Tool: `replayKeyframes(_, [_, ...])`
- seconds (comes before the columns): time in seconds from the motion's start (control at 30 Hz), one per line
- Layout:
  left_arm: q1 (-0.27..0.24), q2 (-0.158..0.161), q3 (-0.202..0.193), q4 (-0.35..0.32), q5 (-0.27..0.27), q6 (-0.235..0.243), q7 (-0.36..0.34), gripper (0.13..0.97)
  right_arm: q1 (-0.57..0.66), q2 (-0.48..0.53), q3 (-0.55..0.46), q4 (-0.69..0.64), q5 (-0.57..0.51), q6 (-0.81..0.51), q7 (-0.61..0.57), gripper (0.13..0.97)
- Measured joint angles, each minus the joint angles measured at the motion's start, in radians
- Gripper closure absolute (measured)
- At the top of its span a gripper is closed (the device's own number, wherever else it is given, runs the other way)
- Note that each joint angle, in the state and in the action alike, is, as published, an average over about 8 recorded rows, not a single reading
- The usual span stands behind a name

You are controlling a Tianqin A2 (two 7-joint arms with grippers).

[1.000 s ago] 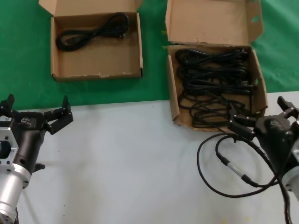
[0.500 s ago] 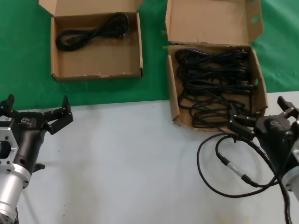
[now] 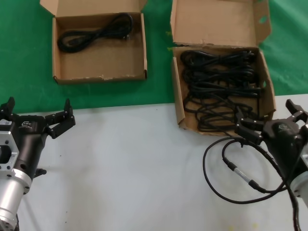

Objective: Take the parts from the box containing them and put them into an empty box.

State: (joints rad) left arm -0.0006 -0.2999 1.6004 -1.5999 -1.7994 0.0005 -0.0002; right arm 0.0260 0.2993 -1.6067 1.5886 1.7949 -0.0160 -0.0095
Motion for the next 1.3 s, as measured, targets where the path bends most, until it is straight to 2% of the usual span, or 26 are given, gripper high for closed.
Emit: replayKeyframes(1.3, [0.000,0.000,0.000,0.000,0.000,0.000,0.000,0.132,0.000,0.000,0.000,0.000,0.000,0.000,0.000,0.129])
